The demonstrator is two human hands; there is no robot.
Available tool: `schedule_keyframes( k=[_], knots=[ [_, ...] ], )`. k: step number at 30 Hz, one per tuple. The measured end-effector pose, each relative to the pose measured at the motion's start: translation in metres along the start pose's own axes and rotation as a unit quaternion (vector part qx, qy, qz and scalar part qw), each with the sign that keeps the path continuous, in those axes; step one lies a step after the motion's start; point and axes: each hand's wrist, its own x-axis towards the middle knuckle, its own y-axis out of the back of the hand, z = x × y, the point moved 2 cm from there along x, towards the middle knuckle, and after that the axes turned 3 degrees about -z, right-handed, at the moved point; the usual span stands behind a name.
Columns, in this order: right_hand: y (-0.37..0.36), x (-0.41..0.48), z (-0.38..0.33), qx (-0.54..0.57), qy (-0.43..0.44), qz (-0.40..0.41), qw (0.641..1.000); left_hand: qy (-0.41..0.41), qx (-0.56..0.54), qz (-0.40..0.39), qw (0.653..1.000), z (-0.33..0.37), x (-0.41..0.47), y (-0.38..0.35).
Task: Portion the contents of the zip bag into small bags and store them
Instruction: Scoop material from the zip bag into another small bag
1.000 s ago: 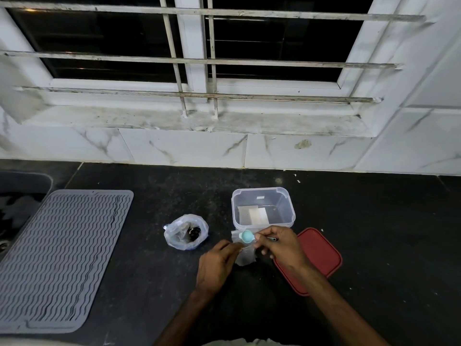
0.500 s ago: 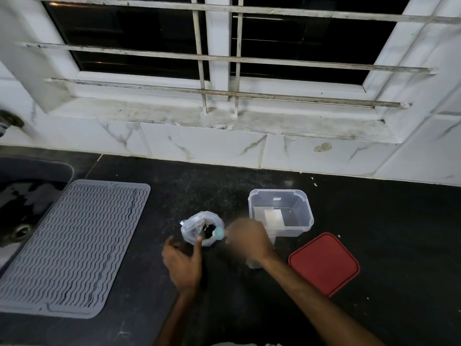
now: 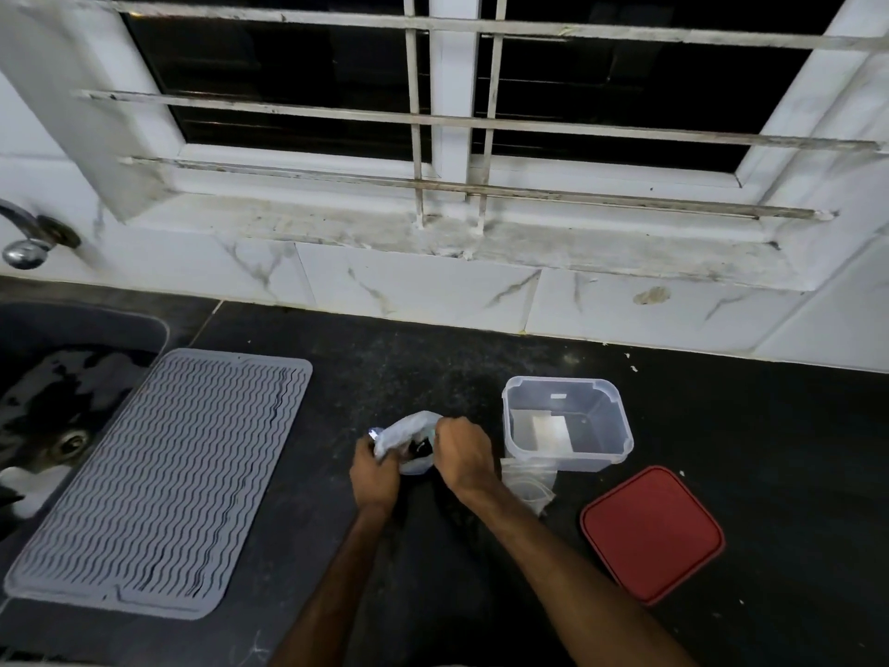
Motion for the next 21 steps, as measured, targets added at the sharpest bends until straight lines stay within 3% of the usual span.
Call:
schedule_keyframes(
  k=[9, 16, 21],
  knots=[
    [-0.01, -0.001, 0.009, 0.1, -0.044, 0.04, 0.993, 0.041, 0.088, -0.047, 0.994, -0.003, 0.021, -0.017],
    [-0.017, -0.007, 0.01, 0.127, -0.053, 0.041, 0.99, 0.053, -0.105, -0.018, 0.993, 0.001, 0.007, -0.021],
    [-0.032, -0.001, 0.019, 0.214, -0.107, 0.015, 0.971, 0.044, -0.12, -0.035, 0.991, 0.001, 0.002, -0.023]
  ],
)
